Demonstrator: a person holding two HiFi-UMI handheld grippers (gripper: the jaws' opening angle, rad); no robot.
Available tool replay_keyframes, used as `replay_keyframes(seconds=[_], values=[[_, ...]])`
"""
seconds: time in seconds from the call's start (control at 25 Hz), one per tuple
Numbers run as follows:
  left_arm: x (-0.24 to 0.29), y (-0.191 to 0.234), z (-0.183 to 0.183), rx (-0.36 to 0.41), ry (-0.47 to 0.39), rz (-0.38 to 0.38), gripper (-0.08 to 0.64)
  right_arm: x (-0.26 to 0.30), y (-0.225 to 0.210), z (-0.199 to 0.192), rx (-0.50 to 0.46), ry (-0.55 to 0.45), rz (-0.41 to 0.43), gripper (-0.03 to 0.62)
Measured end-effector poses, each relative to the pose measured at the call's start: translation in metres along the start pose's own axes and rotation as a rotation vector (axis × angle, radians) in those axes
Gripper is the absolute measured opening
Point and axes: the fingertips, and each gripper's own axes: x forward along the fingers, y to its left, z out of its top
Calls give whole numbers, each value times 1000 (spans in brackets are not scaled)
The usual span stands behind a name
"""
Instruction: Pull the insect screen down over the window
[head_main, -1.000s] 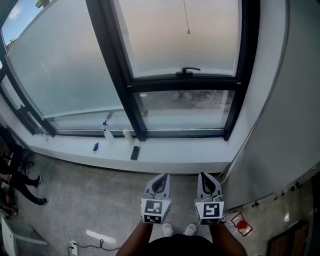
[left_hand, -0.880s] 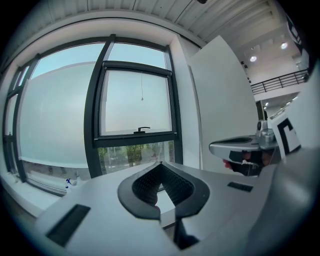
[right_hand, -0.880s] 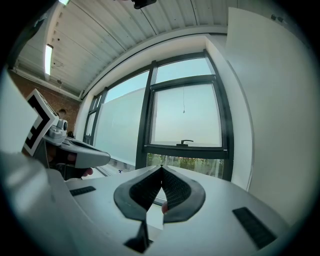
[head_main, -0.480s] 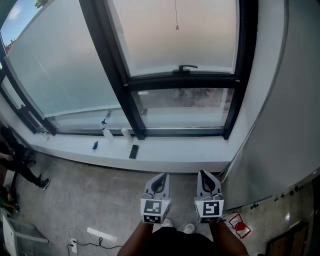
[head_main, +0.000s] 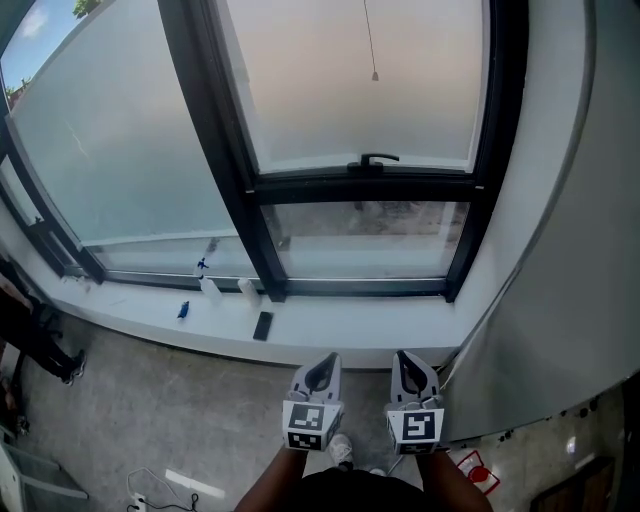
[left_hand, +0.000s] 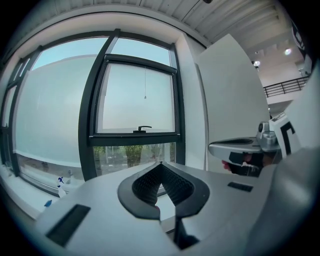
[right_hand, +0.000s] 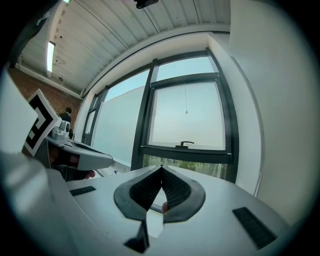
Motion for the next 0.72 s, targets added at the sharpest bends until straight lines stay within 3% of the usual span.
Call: replay_keyframes(seconds=[0.24,0.72], values=[[36,26,7,-12,-11,-11,0,38,-10,-2,1,24,-29,3],[72,82,14,-9,-5,-18,0,109,12,4,2,19,-12,3]])
